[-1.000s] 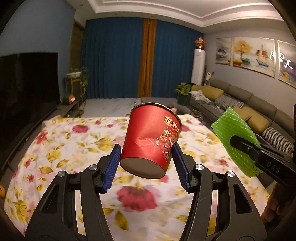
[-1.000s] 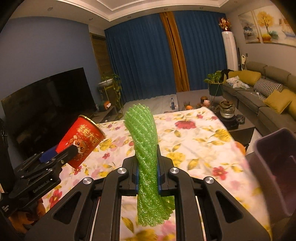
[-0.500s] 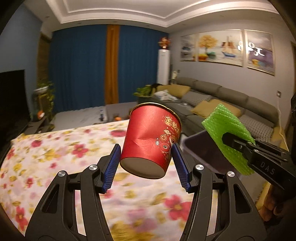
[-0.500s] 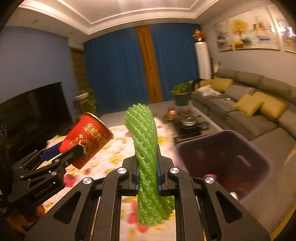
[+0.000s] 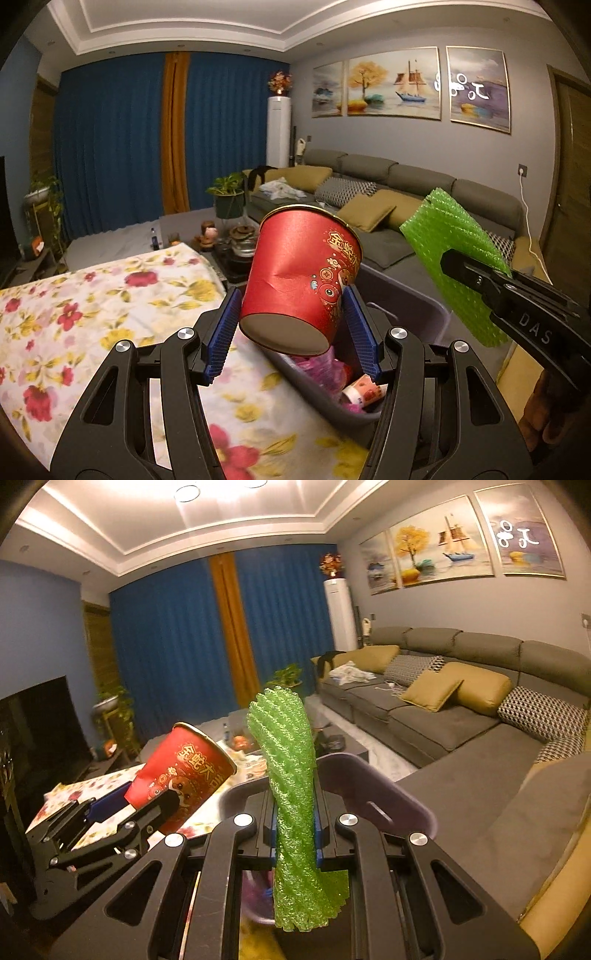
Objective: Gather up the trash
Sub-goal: 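Carry the red cup and green foam sleeve over the grey bin, then open both grippers to drop the cup and sleeve into the bin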
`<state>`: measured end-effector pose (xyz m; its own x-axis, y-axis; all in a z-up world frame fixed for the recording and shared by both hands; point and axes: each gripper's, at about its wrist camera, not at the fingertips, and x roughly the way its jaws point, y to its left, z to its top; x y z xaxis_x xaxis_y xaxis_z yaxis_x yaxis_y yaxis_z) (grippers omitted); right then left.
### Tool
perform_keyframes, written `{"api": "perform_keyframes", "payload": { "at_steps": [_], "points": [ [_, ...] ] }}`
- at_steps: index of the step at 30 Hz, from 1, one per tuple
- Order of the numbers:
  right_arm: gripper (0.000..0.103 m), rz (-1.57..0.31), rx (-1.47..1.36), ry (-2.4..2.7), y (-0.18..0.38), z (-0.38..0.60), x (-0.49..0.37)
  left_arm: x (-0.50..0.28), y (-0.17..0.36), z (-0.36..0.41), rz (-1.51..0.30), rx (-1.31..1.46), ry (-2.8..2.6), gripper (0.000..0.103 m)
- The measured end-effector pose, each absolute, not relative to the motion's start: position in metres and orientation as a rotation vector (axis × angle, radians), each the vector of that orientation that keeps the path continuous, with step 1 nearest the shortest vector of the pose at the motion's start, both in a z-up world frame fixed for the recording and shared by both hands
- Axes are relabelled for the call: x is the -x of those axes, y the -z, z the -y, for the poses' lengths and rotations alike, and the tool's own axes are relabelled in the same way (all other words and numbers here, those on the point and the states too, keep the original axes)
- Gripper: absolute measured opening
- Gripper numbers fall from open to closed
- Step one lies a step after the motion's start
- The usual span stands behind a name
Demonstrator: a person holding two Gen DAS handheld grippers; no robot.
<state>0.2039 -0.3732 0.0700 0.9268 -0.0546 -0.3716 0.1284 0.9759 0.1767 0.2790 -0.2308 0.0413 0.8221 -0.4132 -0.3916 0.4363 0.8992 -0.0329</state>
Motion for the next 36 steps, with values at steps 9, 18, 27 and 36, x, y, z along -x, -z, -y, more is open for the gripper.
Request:
{"api": "perform_keyframes", "payload": {
  "at_steps": [9, 18, 27, 36],
  "points": [
    [0.016, -0.363, -0.221, 0.118, -0.055, 0.392, -0.211, -0.293, -0.030, 0.266, -0.411, -0.072, 0.456, 0.056],
    [0.019, -0.370, -0.261, 0.115, -0.045, 0.402, -0.221, -0.313, -0.021, 0.276, -0.440, -0.051, 0.453, 0.056],
    [0.023, -0.373, -0.273, 0.108, -0.040, 0.413, -0.231, -0.332, -0.008, 0.276, -0.475, -0.028, 0.449, 0.056],
    [0.051, -0.365, -0.283, 0.106, -0.042, 0.413, -0.235, -0.339, -0.001, 0.273, -0.488, -0.016, 0.442, 0.066]
  ]
}}
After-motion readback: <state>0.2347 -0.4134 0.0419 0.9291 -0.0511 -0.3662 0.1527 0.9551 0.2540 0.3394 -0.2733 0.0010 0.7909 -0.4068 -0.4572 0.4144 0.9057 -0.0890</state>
